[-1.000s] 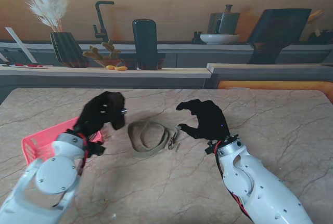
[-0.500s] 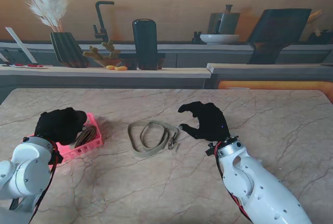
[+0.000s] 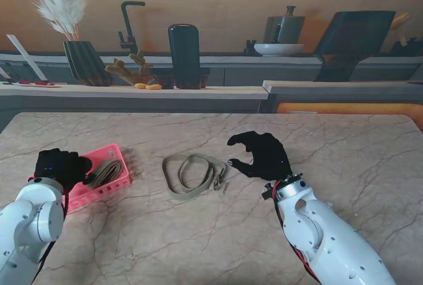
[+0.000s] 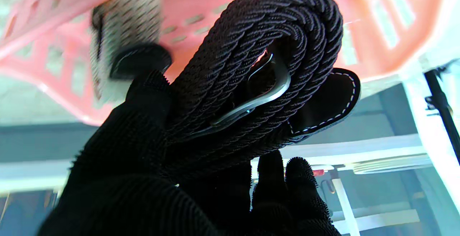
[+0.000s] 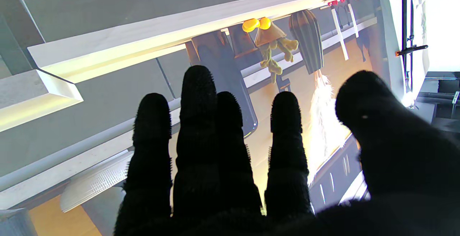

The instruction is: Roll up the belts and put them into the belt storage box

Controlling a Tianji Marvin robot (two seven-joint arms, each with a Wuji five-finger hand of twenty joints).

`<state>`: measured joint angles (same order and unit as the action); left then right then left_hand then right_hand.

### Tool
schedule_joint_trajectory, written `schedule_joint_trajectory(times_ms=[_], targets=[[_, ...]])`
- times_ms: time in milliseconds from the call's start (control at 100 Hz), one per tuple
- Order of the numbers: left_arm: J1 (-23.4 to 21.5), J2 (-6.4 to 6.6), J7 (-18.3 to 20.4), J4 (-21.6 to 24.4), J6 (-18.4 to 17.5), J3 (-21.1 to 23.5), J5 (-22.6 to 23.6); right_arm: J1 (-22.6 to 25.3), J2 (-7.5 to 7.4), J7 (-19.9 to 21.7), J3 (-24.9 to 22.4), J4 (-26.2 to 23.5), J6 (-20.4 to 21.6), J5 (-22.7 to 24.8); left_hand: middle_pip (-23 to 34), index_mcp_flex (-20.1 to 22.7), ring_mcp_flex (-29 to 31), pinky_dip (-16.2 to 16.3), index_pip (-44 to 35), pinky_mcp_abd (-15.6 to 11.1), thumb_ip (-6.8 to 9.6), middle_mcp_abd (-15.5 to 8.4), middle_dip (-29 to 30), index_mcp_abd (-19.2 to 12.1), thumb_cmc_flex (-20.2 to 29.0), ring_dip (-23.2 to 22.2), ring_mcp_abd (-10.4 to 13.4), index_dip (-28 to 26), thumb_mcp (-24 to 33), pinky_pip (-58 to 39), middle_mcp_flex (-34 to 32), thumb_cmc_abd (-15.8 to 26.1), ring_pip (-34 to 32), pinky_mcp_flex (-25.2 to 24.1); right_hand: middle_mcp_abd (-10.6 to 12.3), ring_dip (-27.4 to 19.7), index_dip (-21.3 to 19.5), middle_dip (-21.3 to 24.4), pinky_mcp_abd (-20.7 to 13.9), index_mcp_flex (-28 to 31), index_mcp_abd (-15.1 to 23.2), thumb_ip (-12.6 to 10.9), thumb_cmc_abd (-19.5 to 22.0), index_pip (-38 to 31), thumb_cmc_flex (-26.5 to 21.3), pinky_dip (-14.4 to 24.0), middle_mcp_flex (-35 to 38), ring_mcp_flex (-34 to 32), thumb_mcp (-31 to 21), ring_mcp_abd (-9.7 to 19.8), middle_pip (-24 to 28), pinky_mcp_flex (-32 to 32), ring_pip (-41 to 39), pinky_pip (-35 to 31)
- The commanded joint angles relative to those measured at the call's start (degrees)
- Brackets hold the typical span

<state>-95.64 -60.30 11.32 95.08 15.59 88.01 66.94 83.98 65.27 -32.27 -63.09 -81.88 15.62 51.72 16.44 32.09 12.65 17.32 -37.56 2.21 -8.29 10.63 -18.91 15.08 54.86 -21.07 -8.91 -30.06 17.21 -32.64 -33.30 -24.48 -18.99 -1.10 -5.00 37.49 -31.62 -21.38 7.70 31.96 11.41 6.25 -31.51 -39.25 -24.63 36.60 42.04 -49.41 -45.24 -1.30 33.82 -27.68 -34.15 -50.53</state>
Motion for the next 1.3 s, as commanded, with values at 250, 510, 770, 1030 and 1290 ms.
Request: schedule_joint_trajectory(times_ms=[250,510,770,1030,1290], targets=[[1.78,0.82,-0.45,-4.77,-0.26,-1.84,3.22,0.16,0.26,0.30,0.02,0.16,-0.38,-0.44,-0.72,8.81,-4.06,-4.80,-4.80,-1.57,1.71,-2.32,2.78,-8.08,6.93,2.33,1.27,0.11,6.79,8.90,5.31,8.67,1.32,-0.44,-0.42,-0.08,-0.87,-0.42,0.45,0.65,-0.04,-2.55,3.31,0.47,-1.24,1.78,0.49,0.95,1.67,-0.30,-0.39,1.01,-0.71,1.20],[3.86,1.19,0.02,-8.01,0.90,-4.27,4.87,0.04,0.33,0.07,0.00,0.82,-0.21,-0.70,-0.84,7.22,-4.85,-5.13,-2.60,-1.22,3.52,-2.81,2.74,-10.28,6.51,2.43,1.23,0.90,3.04,10.24,6.71,9.33,1.81,-0.40,-0.42,0.01,-0.86,-0.46,0.44,0.77,0.01,-2.57,3.77,0.52,-1.50,1.93,0.59,0.91,2.24,-0.32,-0.39,1.00,-0.83,1.20],[4.24,1.48,5.93,-7.67,3.35,-5.22,5.66,0.01,0.35,-0.14,-0.13,1.27,-0.09,-0.82,-2.88,2.15,-6.33,-5.25,6.30,0.16,3.72,-2.44,3.13,-11.45,0.25,3.09,1.01,-0.43,2.98,12.68,10.06,6.83,3.82,-0.87,-0.42,0.07,-0.63,-0.47,0.45,0.72,0.03,-2.48,4.10,0.51,-1.63,2.04,0.60,0.95,2.68,-0.41,-0.43,1.03,-0.90,1.24],[2.71,1.42,8.62,-4.70,3.03,-3.99,7.19,0.10,0.37,-0.50,-0.32,1.36,-0.06,-0.71,-4.96,-3.46,-7.86,-4.99,13.77,0.74,5.96,-1.66,3.60,-9.98,-6.49,3.89,0.30,2.45,-1.85,16.20,14.74,7.06,6.40,-1.40,-0.35,0.09,-0.34,-0.49,0.41,0.61,0.08,-2.42,4.28,0.44,-1.82,2.11,0.59,0.95,2.97,-0.31,-0.43,1.04,-0.93,1.28],[1.39,1.25,9.96,-2.03,2.49,-3.26,10.68,0.14,0.39,-0.42,-0.36,1.45,-0.12,-0.87,-4.94,-7.29,-7.60,-1.80,17.34,1.37,7.22,-1.24,3.72,-9.14,-4.79,3.60,-0.71,5.80,11.18,17.63,17.32,1.92,7.48,-1.07,-0.40,0.12,0.06,-0.47,0.46,0.53,0.13,-2.24,4.75,0.33,-1.91,2.16,0.53,0.97,3.41,-0.39,-0.45,1.12,-0.98,1.33]])
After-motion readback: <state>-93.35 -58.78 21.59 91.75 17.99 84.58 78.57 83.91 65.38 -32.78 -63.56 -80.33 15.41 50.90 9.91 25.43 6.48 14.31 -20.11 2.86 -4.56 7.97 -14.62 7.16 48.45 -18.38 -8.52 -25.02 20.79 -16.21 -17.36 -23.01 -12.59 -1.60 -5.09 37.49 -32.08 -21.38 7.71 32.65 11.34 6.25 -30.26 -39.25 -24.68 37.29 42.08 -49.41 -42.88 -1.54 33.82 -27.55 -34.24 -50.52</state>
